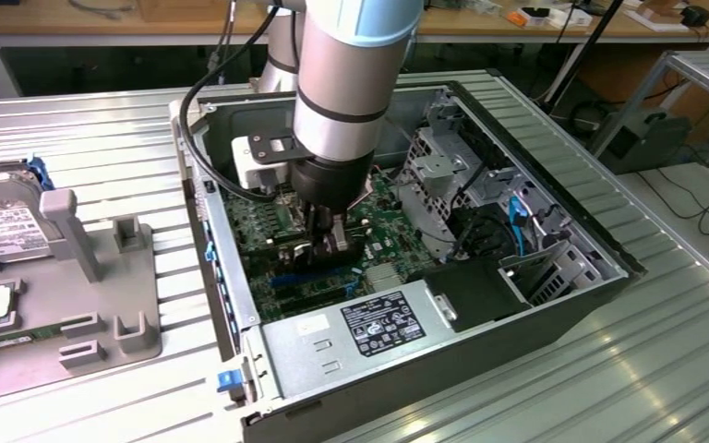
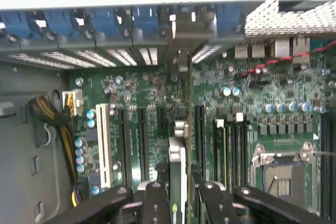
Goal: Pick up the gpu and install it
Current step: 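Insert the gpu into the slot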
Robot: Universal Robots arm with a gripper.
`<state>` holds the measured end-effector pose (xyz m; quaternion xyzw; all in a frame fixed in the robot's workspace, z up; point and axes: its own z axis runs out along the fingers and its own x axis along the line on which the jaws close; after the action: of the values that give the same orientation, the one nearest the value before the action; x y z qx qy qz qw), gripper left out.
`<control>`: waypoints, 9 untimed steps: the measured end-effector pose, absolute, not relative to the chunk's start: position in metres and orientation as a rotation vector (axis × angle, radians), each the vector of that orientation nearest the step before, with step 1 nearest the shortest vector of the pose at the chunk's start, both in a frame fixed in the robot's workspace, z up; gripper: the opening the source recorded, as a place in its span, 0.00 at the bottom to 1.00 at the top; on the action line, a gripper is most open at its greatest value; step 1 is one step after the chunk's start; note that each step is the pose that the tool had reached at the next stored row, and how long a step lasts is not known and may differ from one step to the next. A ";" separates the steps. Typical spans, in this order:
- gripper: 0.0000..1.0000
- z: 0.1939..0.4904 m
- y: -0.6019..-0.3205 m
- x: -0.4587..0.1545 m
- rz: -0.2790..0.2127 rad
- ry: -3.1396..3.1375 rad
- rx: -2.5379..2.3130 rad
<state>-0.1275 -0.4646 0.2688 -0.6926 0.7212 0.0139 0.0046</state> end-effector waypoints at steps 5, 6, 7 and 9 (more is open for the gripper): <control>0.27 0.268 -0.464 -0.127 0.044 2.237 -2.193; 0.27 0.268 -0.464 -0.127 0.044 2.232 -2.197; 0.27 0.268 -0.463 -0.127 0.044 2.230 -2.200; 0.27 0.268 -0.463 -0.128 0.044 2.226 -2.204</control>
<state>-0.1275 -0.4631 0.2683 -0.7036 0.7104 0.0140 0.0043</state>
